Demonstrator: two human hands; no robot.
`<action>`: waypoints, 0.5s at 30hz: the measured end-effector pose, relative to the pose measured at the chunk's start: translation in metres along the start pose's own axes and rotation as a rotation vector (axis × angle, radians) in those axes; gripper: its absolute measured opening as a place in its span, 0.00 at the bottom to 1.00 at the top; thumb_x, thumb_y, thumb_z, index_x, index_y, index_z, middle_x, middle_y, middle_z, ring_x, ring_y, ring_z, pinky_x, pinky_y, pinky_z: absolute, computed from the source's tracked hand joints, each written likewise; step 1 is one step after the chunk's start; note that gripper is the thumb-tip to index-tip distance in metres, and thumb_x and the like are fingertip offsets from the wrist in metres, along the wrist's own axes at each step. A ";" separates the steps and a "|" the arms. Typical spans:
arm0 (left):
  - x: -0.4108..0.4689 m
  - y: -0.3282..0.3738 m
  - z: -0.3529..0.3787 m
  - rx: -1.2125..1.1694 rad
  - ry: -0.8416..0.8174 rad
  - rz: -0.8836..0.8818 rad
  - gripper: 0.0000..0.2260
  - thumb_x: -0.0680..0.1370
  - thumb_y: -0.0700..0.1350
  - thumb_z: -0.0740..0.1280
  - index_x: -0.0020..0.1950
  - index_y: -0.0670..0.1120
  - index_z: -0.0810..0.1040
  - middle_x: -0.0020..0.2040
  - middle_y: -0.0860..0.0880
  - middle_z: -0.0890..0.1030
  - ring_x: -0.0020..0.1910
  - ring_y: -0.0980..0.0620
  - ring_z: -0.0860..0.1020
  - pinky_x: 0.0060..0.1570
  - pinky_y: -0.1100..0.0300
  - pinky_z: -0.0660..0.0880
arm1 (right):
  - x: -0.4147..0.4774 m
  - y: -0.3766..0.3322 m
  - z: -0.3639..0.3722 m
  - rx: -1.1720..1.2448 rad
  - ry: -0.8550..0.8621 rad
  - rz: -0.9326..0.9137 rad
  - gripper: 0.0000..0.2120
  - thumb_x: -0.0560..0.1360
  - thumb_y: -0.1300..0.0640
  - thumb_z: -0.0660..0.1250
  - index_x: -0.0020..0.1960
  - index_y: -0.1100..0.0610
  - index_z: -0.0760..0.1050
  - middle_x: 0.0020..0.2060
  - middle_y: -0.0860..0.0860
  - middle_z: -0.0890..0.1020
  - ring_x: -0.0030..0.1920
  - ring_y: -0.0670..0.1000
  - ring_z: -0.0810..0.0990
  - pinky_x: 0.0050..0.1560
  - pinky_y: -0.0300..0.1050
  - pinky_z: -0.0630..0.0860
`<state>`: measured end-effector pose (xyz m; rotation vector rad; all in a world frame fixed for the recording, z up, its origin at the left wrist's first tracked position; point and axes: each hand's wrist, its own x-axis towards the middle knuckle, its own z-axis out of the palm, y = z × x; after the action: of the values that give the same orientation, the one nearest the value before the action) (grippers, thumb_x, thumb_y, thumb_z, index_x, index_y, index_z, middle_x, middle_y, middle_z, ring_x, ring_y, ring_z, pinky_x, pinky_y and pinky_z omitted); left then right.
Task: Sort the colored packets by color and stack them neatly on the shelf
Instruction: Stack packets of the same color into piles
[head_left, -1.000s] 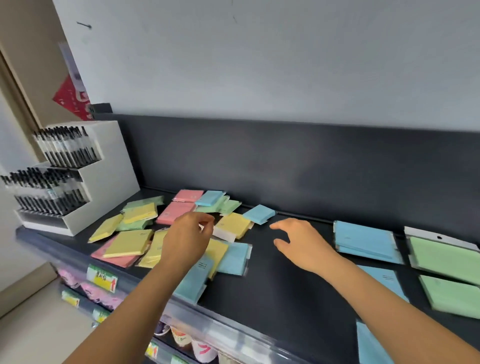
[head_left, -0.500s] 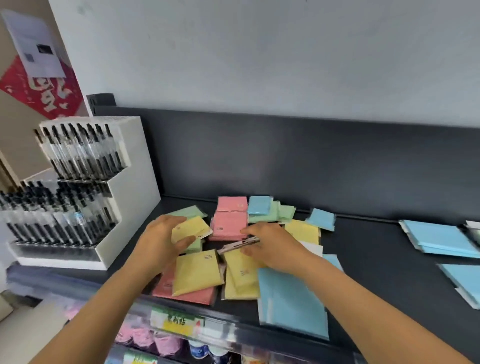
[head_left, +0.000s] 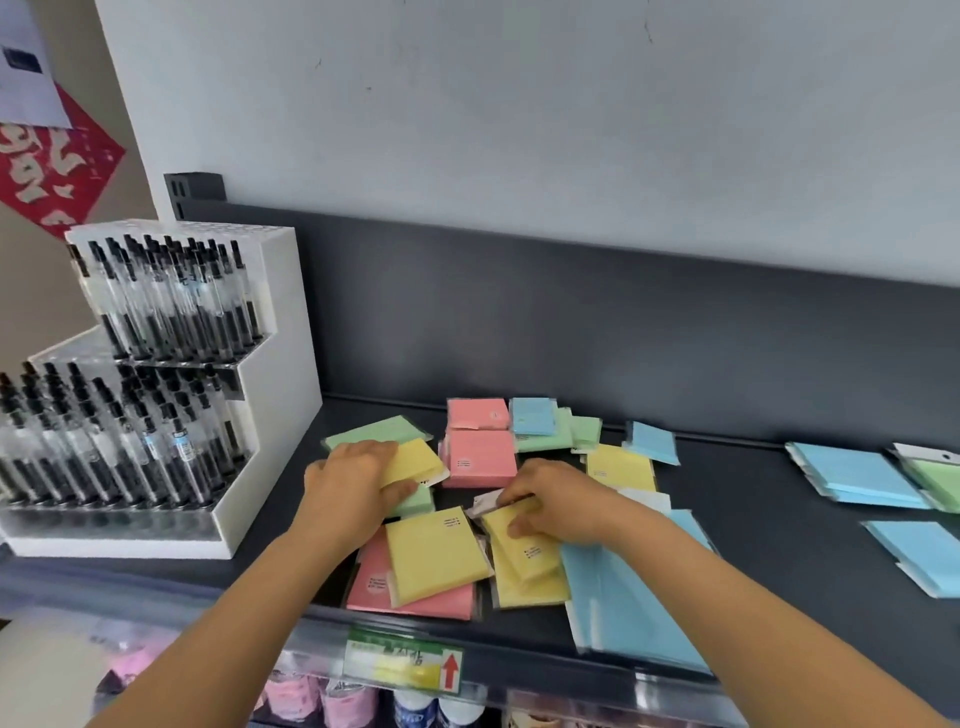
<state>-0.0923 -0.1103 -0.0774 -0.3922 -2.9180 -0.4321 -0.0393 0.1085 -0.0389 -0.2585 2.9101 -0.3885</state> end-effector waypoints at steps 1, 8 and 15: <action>0.000 -0.001 0.000 -0.014 0.021 0.003 0.24 0.77 0.58 0.61 0.70 0.52 0.66 0.69 0.51 0.70 0.67 0.48 0.67 0.61 0.49 0.64 | -0.002 0.000 -0.001 -0.009 0.006 -0.005 0.23 0.72 0.49 0.70 0.66 0.50 0.73 0.63 0.48 0.74 0.61 0.51 0.72 0.59 0.42 0.68; -0.003 0.007 -0.003 -0.135 0.125 0.054 0.24 0.76 0.59 0.61 0.70 0.53 0.65 0.69 0.52 0.70 0.67 0.48 0.65 0.62 0.49 0.63 | -0.016 -0.006 -0.013 -0.299 -0.239 -0.035 0.44 0.64 0.50 0.77 0.74 0.47 0.58 0.71 0.47 0.66 0.68 0.52 0.66 0.66 0.50 0.68; -0.014 0.009 -0.009 -0.211 0.177 0.080 0.24 0.76 0.58 0.62 0.70 0.52 0.66 0.69 0.52 0.70 0.67 0.49 0.65 0.62 0.50 0.63 | -0.006 -0.009 -0.011 -0.317 -0.231 -0.023 0.44 0.64 0.52 0.76 0.74 0.50 0.58 0.68 0.49 0.67 0.65 0.53 0.69 0.61 0.49 0.73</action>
<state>-0.0750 -0.1078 -0.0692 -0.4714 -2.6837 -0.7268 -0.0344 0.1041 -0.0254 -0.3564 2.7288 0.0976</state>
